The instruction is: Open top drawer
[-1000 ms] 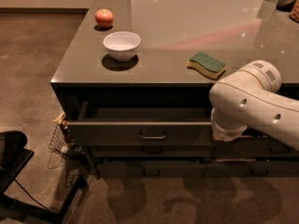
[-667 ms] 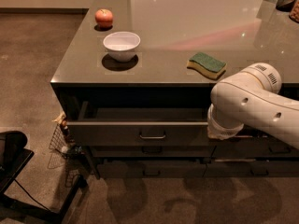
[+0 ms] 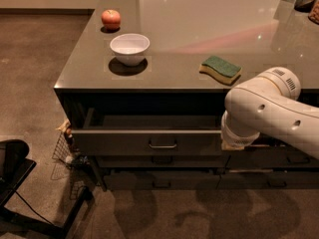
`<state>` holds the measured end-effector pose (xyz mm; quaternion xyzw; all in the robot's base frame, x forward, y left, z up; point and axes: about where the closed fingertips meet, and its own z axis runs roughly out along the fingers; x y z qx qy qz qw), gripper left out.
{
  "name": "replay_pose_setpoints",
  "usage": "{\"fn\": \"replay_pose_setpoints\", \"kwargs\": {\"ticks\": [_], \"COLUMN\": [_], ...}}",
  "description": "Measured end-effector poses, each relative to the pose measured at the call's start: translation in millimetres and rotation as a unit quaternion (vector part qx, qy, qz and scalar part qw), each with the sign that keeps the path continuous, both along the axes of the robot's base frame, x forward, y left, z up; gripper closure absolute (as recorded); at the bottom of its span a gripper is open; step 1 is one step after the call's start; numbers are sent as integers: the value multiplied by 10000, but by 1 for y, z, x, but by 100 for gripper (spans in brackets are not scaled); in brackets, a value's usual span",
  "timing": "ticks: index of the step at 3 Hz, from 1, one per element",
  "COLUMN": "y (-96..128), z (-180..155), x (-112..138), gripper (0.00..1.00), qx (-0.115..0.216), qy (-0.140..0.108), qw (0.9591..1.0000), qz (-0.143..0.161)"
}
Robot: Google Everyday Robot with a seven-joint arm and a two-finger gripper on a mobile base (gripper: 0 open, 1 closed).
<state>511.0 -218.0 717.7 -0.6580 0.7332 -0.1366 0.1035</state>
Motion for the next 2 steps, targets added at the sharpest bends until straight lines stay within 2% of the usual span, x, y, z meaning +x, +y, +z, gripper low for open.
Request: {"fn": "replay_pose_setpoints", "kwargs": {"ticks": [1, 2], "y": [3, 13], "z": [-1, -2], "x": [2, 18], "gripper": [4, 0], "qx": [95, 256], "qy": [-41, -76], "qw": [9999, 9994], "qz": [68, 217]}}
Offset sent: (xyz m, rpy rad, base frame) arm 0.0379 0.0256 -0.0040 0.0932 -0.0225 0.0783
